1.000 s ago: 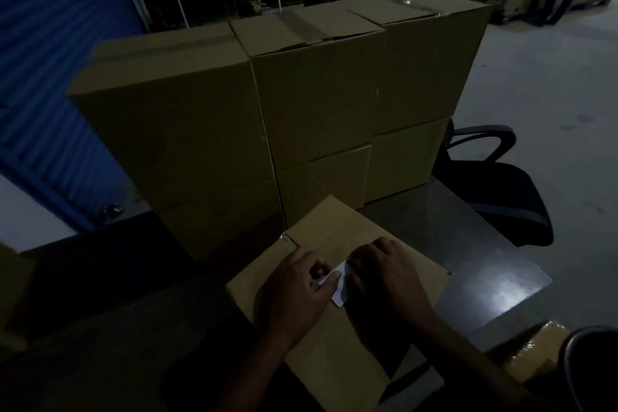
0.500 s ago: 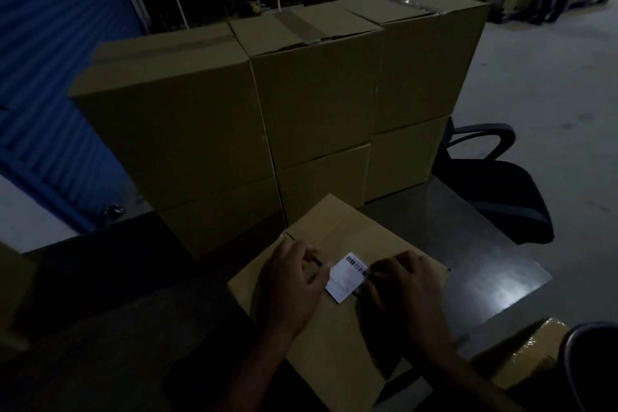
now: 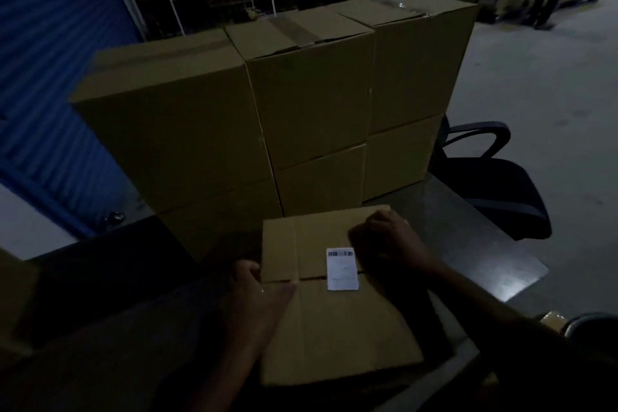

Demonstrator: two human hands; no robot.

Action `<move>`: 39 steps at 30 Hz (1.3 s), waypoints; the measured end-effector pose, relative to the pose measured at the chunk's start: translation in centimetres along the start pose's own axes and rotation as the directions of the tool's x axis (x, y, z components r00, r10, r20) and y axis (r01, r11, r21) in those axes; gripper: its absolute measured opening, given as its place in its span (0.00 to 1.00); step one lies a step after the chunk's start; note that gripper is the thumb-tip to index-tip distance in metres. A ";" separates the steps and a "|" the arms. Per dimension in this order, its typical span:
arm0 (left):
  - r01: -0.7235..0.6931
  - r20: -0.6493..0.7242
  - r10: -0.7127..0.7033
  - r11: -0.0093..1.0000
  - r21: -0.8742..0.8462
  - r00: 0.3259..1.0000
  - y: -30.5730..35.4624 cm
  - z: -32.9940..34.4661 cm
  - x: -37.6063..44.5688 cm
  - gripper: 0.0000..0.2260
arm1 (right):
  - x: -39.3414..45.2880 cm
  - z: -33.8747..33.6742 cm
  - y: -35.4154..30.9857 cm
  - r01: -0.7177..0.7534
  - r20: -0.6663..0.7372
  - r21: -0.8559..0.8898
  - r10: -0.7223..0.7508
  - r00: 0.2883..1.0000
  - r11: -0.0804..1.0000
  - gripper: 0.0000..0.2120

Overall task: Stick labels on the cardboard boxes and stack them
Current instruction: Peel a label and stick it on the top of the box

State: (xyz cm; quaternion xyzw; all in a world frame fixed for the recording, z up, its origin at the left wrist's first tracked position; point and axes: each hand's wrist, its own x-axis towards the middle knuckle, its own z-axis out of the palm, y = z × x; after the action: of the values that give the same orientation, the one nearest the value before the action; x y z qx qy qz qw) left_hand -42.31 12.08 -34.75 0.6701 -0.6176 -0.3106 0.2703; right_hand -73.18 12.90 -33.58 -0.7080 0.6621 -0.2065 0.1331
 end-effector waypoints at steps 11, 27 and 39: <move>-0.429 -0.059 0.430 0.903 0.022 0.901 4.8 4.2 -0.1 0.23 | -3.4 2.8 -5.0 -0.073 -0.119 -0.185 0.052 0.992 0.980 0.16; -0.470 -0.003 0.474 0.875 0.117 0.881 4.3 5.3 1.0 0.19 | -2.5 3.4 -4.8 -0.079 -0.210 -0.164 0.043 0.977 0.983 0.15; -0.487 -0.023 0.492 0.865 0.119 0.870 4.1 5.5 1.3 0.18 | -2.5 3.2 -4.8 -0.071 -0.245 -0.133 0.036 0.969 0.989 0.10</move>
State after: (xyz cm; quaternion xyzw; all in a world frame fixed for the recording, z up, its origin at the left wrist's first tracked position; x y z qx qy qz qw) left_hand -49.03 10.57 -35.45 0.5134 -0.7761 -0.1798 0.3192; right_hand -67.51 15.57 -34.44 -0.6670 0.7052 -0.2403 0.0068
